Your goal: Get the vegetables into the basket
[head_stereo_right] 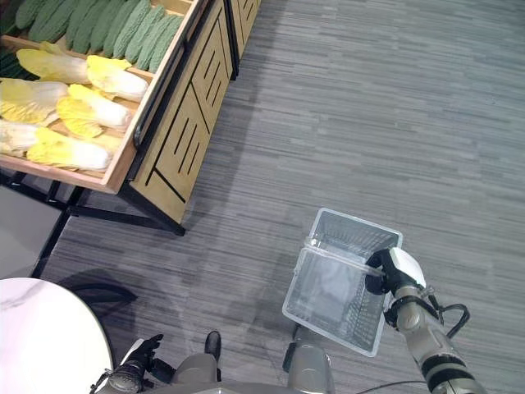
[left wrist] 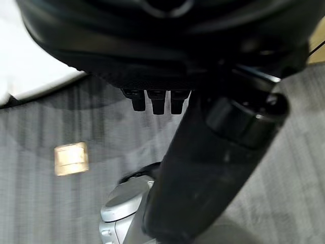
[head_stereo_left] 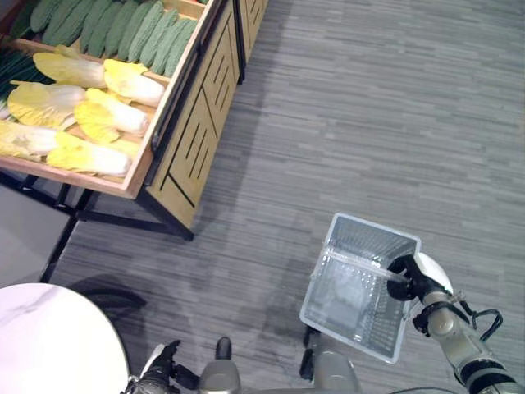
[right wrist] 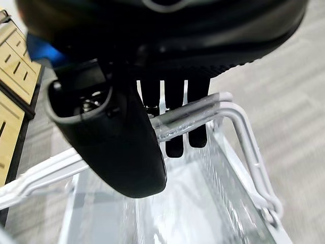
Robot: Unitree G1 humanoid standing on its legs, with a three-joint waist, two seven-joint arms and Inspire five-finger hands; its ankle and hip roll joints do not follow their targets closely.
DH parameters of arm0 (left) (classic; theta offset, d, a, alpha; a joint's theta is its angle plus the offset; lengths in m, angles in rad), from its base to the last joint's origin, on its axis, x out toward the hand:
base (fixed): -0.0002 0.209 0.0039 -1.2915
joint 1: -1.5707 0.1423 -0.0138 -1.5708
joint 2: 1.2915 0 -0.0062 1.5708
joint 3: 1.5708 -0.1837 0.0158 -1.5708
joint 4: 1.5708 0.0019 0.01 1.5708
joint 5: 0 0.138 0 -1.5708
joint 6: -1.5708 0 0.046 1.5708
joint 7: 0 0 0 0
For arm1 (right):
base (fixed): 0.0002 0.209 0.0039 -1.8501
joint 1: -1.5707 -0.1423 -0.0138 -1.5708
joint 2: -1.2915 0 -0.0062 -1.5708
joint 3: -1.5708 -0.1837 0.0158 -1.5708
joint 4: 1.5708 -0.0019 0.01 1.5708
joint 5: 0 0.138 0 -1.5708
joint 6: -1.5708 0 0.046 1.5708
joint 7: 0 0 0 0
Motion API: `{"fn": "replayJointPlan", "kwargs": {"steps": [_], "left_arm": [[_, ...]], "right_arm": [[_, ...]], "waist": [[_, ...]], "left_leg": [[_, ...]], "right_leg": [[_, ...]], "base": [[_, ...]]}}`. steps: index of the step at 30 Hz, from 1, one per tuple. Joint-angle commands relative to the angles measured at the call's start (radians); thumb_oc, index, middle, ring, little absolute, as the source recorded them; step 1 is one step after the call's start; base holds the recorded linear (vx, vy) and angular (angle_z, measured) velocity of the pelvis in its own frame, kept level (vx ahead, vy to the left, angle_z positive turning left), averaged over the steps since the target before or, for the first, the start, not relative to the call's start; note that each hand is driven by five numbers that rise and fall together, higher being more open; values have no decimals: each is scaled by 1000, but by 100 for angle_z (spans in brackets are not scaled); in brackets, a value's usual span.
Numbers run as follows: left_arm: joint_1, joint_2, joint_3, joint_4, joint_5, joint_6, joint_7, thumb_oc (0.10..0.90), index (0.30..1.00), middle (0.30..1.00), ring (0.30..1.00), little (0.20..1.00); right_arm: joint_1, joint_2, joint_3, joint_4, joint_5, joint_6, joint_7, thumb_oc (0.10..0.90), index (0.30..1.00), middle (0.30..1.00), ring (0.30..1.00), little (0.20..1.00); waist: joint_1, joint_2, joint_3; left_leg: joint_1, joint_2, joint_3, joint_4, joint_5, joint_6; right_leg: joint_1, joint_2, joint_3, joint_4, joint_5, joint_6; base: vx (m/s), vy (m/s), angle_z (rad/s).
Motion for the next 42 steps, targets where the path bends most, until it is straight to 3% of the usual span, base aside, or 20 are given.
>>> {"fn": "replayJointPlan", "kwargs": {"steps": [1, 2, 5, 6, 7, 8, 10, 11, 12, 15, 20, 21, 22, 29, 32, 34, 35, 37, 40, 42], "left_arm": [[-16, 49, -23, -7, -33, 4, 20, 900, 1000, 1000, 1000, 1000], [-18, 42, -22, -16, -42, 7, 21, 900, 1000, 1000, 1000, 1000], [-22, 39, -17, -27, -58, 9, 27, 900, 1000, 1000, 1000, 1000], [-34, 30, -11, -18, -69, 12, 41, 900, 1000, 1000, 1000, 1000], [-34, 31, -11, -18, -69, 12, 41, 900, 1000, 1000, 1000, 1000], [-38, 23, -3, -9, -64, 16, 49, 900, 1000, 1000, 1000, 1000], [-36, 18, 3, -3, -68, 16, 53, 900, 1000, 1000, 1000, 1000], [-30, 10, 8, -2, -75, 18, 56, 900, 1000, 1000, 1000, 1000], [-16, 2, 18, 0, -87, 20, 64, 900, 1000, 1000, 1000, 1000], [5, 7, 18, 15, -75, 20, 59, 900, 1000, 1000, 1000, 1000], [29, 18, 16, 35, -45, 20, 37, 900, 1000, 1000, 1000, 1000], [22, 35, 1, 51, -6, 22, 24, 900, 1000, 1000, 1000, 1000], [7, 56, -4, 39, -8, 22, 27, 900, 1000, 1000, 1000, 1000], [-43, 118, -6, -16, -40, 20, 46, 900, 1000, 1000, 1000, 1000], [-62, 127, -12, -23, -47, 15, 49, 900, 1000, 1000, 1000, 1000], [-73, 127, -16, -26, -50, 11, 53, 900, 1000, 1000, 1000, 1000], [-73, 127, -16, -26, -50, 10, 53, 900, 1000, 1000, 1000, 1000], [-90, 118, -14, -16, -43, 10, 58, 900, 1000, 1000, 1000, 1000], [-77, 109, 0, -8, -40, 6, 59, 900, 1000, 1000, 1000, 1000], [-57, 107, 13, 3, -37, 8, 56, 900, 1000, 1000, 1000, 1000]], "right_arm": [[-2, -94, -82, -118, 23, -61, -76, 400, 300, 300, 300, 300], [22, -92, -101, -121, 31, -60, -87, 400, 300, 300, 300, 300], [36, -88, -110, -120, 36, -59, -89, 400, 300, 300, 300, 300], [50, -79, -118, -123, 42, -57, -92, 400, 300, 300, 300, 300], [50, -78, -118, -123, 42, -57, -92, 400, 300, 300, 300, 300], [68, -67, -128, -125, 43, -57, -91, 400, 300, 300, 300, 300], [74, -61, -129, -116, 43, -58, -94, 400, 300, 300, 300, 300], [79, -55, -129, -106, 42, -54, -97, 400, 300, 300, 300, 300], [84, -41, -119, -96, 36, -54, -105, 400, 300, 300, 300, 300], [60, -41, -97, -81, 29, -58, -100, 400, 300, 300, 300, 300], [61, -32, -84, -83, 17, -56, -80, 400, 300, 300, 300, 300], [38, -7, -70, -70, 9, -50, -70, 400, 300, 300, 300, 300], [23, 4, -57, -58, 9, -46, -72, 400, 300, 300, 300, 300], [-19, 30, -25, -50, 8, -43, -72, 400, 300, 300, 300, 300], [-23, 30, -23, -59, 7, -43, -72, 400, 300, 300, 300, 300], [-21, 30, -27, -69, 11, -44, -77, 400, 300, 300, 300, 300], [-21, 30, -27, -69, 11, -43, -77, 400, 300, 300, 300, 300], [-21, 33, -30, -76, 9, -41, -84, 400, 300, 300, 300, 300], [-8, 33, -37, -87, 0, -41, -84, 400, 300, 300, 300, 300], [9, 28, -48, -108, -2, -42, -73, 400, 300, 300, 300, 300]], "waist": [[21, -55, -22], [17, -62, -16], [24, -65, -9], [42, -69, 4], [38, -72, 0], [40, -74, -8], [44, -71, -14], [52, -64, -21], [77, -50, -29], [111, -44, -39], [120, -52, -55], [114, -82, -73], [113, -97, -78], [86, -91, -46], [62, -85, -30], [48, -88, -23], [46, -85, -20], [28, -84, -19], [22, -85, -23], [28, -94, -34]], "left_leg": [[-25, 15, 0, 123, 88, 19], [-70, 33, 51, 201, 120, 21], [-105, 23, 52, 208, 123, 23], [-177, -17, 49, 176, 79, 30], [-182, -22, 47, 173, 84, 32], [-220, -41, 69, 84, 37, 46], [-235, -41, 79, 19, 49, 47], [-259, -38, 80, -39, 87, 47], [-306, -44, 64, -148, 179, 32], [-325, -53, 9, -214, 219, 11], [-286, -51, 34, -208, 222, 25], [-258, -85, 80, -171, 169, 73], [-248, -98, 92, -156, 143, 96], [-145, -131, 112, -138, 58, 160], [-96, -132, 100, -143, 31, 155], [-77, -127, 83, -131, 4, 138], [-74, -124, 80, -128, 0, 136], [-34, -99, 43, -102, -53, 105], [6, -83, 5, -78, -99, 79], [26, -76, -20, -71, -119, 66]], "right_leg": [[-74, -72, 25, 139, -49, 81], [-37, -58, 9, 128, -72, 61], [-16, -51, 1, 113, -79, 59], [17, -45, -2, 88, -91, 64], [13, -49, -4, 87, -88, 65], [30, -47, -8, 68, -104, 74], [40, -44, -10, 61, -110, 78], [56, -37, -9, 53, -115, 79], [94, -10, 3, 42, -135, 78], [144, 11, 49, 40, -164, 80], [182, -1, 77, 57, -188, 91], [178, -57, 123, 108, -160, 124], [155, -72, 142, 153, -130, 136], [-3, -96, 142, 461, 35, 151], [-50, -117, 99, 374, 26, 141], [-79, -138, 104, 239, 19, 143], [-69, -135, 99, 233, 19, 143], [-108, -184, 137, 58, 75, 175], [-129, -217, 168, 9, 125, 199], [-113, -206, 169, 25, 103, 198]], "base": [[323, -416, 19], [184, -242, 25], [121, -158, 29], [115, -109, 36], [244, -150, 45], [205, -24, 38], [200, 4, 33], [326, 83, 31], [320, 84, 13], [411, 145, -46], [282, 216, -60], [454, 535, -23], [521, 619, -49], [183, 187, -31], [263, -10, 7], [247, -104, 22], [346, -203, 15], [456, -270, 34], [363, -221, 57], [410, -327, 81]]}}
